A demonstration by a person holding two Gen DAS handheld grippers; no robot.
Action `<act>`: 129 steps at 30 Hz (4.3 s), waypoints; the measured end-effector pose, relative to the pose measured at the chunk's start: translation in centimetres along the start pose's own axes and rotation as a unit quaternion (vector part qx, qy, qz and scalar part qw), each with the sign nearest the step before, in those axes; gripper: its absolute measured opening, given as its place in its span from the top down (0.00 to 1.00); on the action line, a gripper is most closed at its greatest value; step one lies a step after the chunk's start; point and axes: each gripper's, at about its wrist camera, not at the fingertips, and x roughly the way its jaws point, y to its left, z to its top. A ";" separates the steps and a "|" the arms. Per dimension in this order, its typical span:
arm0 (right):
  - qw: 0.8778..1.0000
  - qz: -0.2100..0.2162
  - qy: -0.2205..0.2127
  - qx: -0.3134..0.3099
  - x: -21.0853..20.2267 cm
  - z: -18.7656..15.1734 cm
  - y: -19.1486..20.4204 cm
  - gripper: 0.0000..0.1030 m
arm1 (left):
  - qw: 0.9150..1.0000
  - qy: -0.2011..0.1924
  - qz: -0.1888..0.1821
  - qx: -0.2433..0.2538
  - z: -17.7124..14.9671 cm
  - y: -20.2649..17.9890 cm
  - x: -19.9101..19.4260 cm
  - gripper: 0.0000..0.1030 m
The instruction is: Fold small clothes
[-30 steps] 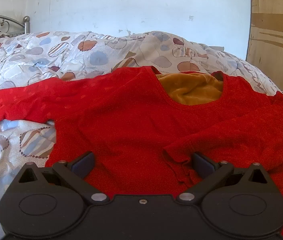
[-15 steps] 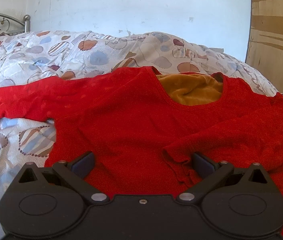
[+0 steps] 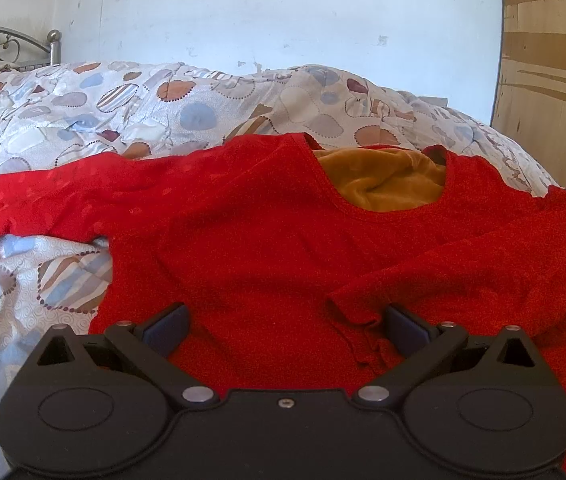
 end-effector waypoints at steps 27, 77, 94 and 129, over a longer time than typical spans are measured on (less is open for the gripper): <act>0.994 -0.041 0.091 -0.035 2.6 -0.2 4.2 0.15 | 0.979 0.012 0.168 -0.117 2.7 21.1 -10.6 0.00; 0.990 0.072 -0.050 0.111 -17.6 -4.7 6.2 0.00 | 0.954 -0.224 -0.199 0.013 12.9 5.5 -12.3 0.96; 0.980 0.072 -0.014 0.186 -16.9 -7.0 4.2 0.00 | 0.948 -0.059 -0.304 0.071 1.4 -0.7 -8.5 0.25; 0.970 0.225 0.040 0.077 -0.7 7.5 16.0 0.41 | 0.974 0.019 -0.143 -0.172 6.0 19.5 1.7 0.50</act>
